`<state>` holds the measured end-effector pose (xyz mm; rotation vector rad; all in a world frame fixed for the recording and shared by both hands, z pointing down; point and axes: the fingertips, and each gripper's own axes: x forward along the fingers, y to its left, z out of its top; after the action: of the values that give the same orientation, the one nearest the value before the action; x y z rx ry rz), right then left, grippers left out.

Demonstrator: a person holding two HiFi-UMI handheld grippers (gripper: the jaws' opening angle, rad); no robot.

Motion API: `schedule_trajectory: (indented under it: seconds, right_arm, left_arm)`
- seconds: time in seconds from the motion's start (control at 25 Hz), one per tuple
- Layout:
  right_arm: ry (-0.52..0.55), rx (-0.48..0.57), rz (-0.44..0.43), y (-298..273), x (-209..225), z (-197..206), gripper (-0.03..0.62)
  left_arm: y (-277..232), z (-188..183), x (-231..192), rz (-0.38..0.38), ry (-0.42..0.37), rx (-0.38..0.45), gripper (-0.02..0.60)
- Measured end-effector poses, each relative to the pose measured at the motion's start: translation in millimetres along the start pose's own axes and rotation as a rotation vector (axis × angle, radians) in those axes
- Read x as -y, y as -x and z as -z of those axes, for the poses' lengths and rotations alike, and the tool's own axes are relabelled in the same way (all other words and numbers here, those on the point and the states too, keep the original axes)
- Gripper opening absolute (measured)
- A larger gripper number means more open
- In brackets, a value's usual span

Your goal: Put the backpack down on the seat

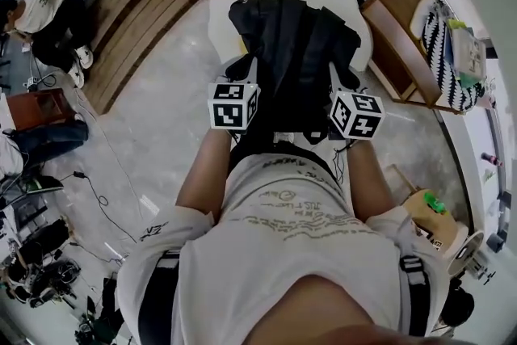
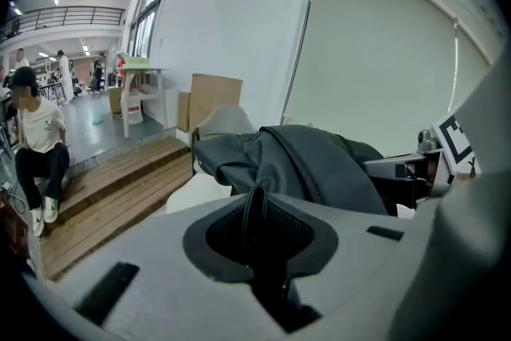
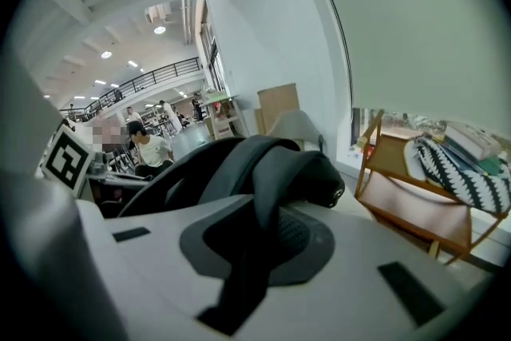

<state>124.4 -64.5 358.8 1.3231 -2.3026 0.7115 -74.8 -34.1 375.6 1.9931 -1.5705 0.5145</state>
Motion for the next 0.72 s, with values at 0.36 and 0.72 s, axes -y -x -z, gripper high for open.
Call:
schedule_trajectory:
  seconds: [0.36, 0.72]
  right_arm:
    - [-0.135, -0.175, 0.032, -64, 20, 77, 0.052]
    - [-0.291, -0.340, 0.088, -141, 46, 157, 0.052]
  left_arm:
    - [-75, 63, -31, 0.114, 0.001, -0.194, 0.057]
    - [-166, 122, -61, 0.211, -0.035, -0.347, 0.057]
